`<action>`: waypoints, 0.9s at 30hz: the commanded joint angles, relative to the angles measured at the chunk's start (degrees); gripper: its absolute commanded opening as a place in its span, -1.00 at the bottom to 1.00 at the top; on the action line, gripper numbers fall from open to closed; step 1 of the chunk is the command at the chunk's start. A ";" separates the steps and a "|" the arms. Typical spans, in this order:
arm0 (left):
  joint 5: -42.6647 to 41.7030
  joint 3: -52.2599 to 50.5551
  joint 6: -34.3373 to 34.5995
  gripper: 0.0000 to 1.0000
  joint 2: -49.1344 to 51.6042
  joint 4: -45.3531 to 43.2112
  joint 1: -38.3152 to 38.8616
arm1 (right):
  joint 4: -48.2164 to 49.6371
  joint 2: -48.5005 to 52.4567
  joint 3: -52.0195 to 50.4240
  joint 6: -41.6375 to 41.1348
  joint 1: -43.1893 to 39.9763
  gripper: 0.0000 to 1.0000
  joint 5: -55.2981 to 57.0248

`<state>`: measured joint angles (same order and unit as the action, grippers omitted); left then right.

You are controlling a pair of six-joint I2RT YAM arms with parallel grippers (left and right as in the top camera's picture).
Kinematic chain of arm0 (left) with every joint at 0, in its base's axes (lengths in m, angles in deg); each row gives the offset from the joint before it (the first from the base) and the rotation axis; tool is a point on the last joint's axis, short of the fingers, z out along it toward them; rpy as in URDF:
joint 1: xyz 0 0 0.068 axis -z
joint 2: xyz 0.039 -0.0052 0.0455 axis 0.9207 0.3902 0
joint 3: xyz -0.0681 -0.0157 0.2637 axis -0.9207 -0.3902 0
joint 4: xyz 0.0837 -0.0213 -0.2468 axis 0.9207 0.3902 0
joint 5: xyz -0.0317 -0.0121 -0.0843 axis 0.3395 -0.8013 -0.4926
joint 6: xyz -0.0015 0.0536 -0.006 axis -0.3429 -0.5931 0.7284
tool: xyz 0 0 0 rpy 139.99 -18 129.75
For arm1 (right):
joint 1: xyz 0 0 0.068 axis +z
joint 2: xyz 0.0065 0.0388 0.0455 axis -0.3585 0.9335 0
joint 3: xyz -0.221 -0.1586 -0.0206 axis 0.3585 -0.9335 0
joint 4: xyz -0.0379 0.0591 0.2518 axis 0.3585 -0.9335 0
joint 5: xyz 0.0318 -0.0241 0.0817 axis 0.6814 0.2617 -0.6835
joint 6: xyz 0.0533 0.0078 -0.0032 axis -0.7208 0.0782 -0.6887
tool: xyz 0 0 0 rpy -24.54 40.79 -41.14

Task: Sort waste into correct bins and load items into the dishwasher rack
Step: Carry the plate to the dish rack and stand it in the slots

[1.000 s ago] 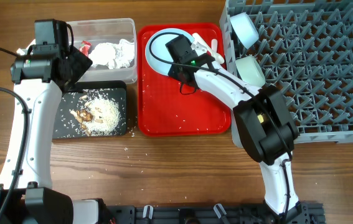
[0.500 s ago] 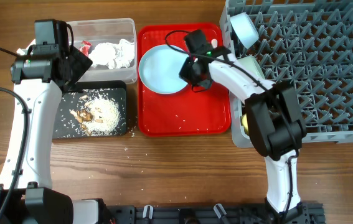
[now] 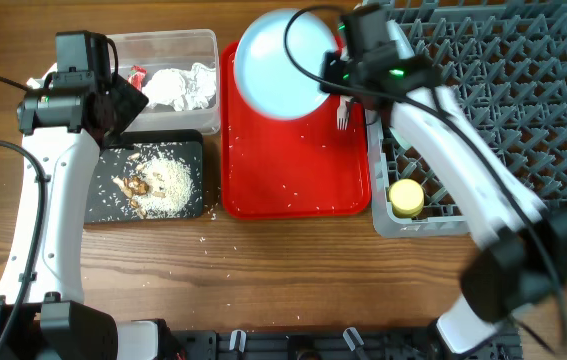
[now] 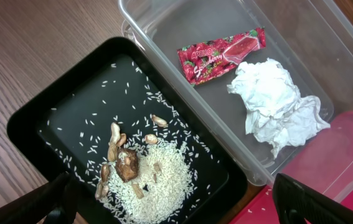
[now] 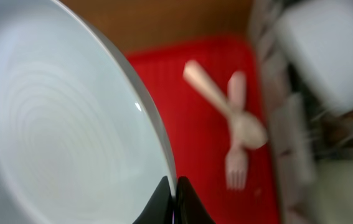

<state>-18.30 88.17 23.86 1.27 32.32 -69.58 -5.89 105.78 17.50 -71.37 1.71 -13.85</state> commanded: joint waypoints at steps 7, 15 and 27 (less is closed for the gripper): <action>-0.28 0.42 1.11 1.00 0.17 0.04 -0.20 | 0.48 -13.03 0.26 14.29 -3.74 -0.91 59.23; -0.28 0.42 1.11 1.00 0.17 0.04 -0.20 | 10.82 -5.31 0.26 40.15 -17.03 -0.91 45.40; -0.28 0.42 1.11 1.00 0.17 0.04 -0.20 | 22.69 9.79 0.26 54.47 -17.11 -0.91 45.33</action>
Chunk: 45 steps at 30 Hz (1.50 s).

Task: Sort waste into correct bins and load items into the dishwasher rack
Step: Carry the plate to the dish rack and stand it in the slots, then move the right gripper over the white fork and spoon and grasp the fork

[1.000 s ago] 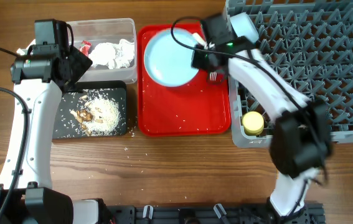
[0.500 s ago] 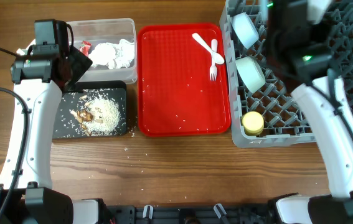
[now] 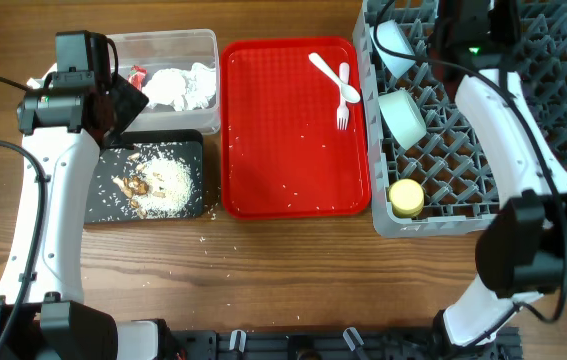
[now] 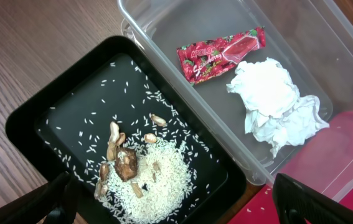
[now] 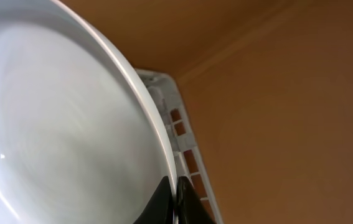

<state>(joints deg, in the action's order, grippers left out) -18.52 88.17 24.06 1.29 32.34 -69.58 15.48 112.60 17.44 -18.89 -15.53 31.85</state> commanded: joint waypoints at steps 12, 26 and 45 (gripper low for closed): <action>-0.07 0.42 0.92 1.00 0.15 0.02 -0.20 | -4.35 4.92 0.35 -10.78 0.31 0.80 -11.13; -0.07 0.42 0.92 1.00 0.15 0.02 -0.20 | -12.94 -15.30 0.35 -36.02 3.69 0.85 -75.67; -0.07 0.42 0.92 1.00 0.15 0.02 -0.20 | -12.74 13.42 0.35 -38.16 18.71 0.65 -44.22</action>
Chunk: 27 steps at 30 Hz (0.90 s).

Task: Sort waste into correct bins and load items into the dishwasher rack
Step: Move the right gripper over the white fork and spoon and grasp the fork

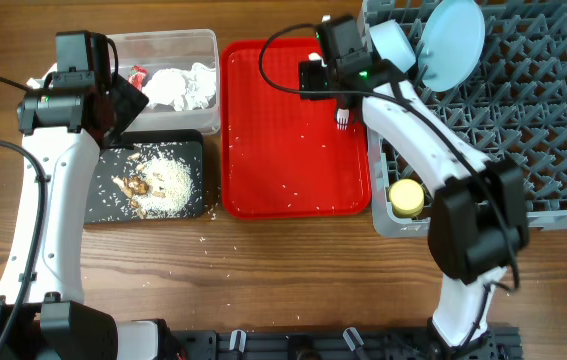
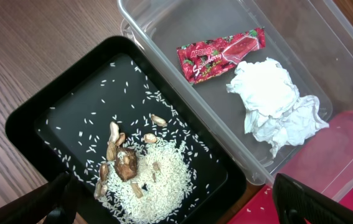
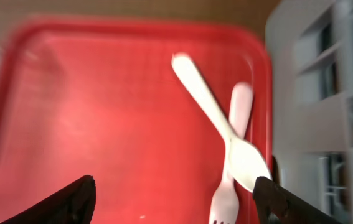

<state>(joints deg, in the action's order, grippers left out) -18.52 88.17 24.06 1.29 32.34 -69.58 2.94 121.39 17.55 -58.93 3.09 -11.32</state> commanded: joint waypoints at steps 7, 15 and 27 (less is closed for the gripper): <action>-0.07 0.42 0.92 1.00 0.15 0.02 -0.20 | 2.75 8.13 0.24 3.15 -1.29 0.59 -1.03; -0.07 0.42 0.92 1.00 0.15 0.02 -0.20 | 9.55 12.13 0.24 6.14 -2.95 0.52 -0.79; -0.07 0.42 0.92 1.00 0.15 0.02 -0.20 | 11.58 15.04 0.24 6.08 -3.50 0.38 -1.57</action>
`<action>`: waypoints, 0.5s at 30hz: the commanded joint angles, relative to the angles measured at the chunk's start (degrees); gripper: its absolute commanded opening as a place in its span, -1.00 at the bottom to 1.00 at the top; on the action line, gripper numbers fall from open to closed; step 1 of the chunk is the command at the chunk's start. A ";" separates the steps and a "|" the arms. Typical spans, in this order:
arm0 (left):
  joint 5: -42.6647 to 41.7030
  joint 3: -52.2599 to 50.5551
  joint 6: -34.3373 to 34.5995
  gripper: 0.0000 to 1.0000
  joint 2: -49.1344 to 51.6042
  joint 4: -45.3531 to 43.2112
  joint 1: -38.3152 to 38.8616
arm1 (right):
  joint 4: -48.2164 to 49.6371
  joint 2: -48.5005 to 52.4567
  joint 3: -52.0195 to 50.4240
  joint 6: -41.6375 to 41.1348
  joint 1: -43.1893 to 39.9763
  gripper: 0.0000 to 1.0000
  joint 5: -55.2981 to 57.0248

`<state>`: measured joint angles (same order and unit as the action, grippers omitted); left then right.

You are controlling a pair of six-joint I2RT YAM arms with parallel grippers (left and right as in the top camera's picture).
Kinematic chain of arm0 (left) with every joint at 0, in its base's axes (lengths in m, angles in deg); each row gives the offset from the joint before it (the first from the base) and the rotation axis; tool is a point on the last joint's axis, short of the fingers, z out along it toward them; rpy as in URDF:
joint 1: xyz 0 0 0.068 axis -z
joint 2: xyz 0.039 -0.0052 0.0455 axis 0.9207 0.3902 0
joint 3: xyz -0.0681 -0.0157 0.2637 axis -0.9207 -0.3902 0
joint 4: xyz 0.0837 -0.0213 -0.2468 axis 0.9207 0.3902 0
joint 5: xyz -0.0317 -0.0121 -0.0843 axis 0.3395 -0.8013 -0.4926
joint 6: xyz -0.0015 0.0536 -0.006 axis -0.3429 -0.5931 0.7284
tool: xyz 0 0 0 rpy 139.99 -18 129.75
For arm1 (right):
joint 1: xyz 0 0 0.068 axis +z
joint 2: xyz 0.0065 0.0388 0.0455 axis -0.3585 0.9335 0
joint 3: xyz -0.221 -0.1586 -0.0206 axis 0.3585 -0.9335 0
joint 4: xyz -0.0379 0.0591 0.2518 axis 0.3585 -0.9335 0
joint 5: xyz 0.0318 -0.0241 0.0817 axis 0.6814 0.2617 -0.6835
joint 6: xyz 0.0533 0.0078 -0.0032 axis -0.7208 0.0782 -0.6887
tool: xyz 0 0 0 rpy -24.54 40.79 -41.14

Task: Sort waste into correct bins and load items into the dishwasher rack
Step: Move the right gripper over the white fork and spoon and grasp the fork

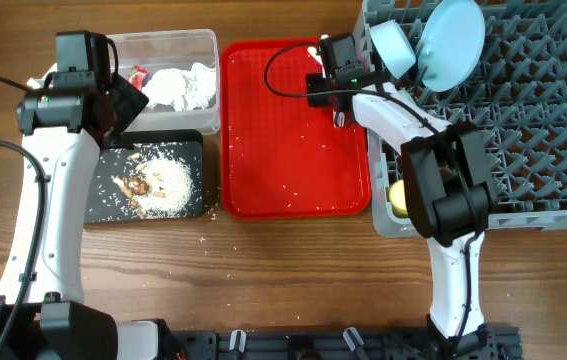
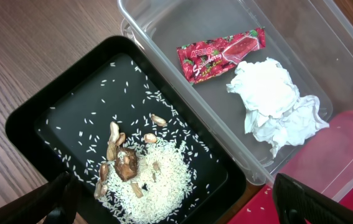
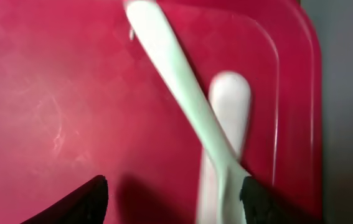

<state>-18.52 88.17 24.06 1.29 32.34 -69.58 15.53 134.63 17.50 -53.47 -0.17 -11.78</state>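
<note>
A white plastic spoon [image 3: 176,81] lies crossed over a white fork [image 3: 229,106] in the far right corner of the red tray [image 1: 293,140]. My right gripper [image 3: 175,202] hangs open low over them, with the cutlery between its fingers and nothing held. The overhead view hides most of the cutlery under that gripper [image 1: 335,88]. A light blue plate [image 1: 450,45] stands on edge in the grey dishwasher rack [image 1: 523,130], beside a white bowl [image 1: 393,45]. My left gripper [image 2: 176,208] is open above the black tray [image 2: 70,124] of rice and food scraps.
A clear bin [image 2: 195,25] behind the black tray holds a red wrapper [image 2: 221,53] and crumpled tissue [image 2: 276,102]. A yellow item [image 1: 406,197] sits in the rack's near left corner. Rice grains are scattered on the red tray and on the wood before it.
My right gripper, still open, has come down closer over the spoon and fork, which now fill its view. The left arm and everything else stand as before.
My right gripper first held the blue plate over the far end of the red tray, then over the rack's far left. By the last earlier moment the plate stood in the rack and the gripper was open over the cutlery; now it is lower.
</note>
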 commanded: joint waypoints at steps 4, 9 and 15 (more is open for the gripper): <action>-0.07 0.42 0.94 1.00 0.15 0.02 -0.20 | -6.86 1.77 0.28 0.63 -0.17 0.31 -3.21; -0.07 0.42 0.92 1.00 0.15 0.02 -0.20 | -15.15 1.75 0.28 0.68 -0.17 0.01 -6.54; -0.07 0.42 0.92 1.00 0.15 0.02 -0.20 | -23.47 1.07 0.28 0.72 -0.17 -0.35 -13.90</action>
<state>-18.52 88.17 24.06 1.29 32.34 -69.58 -3.77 133.03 19.78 -52.38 -0.23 -17.66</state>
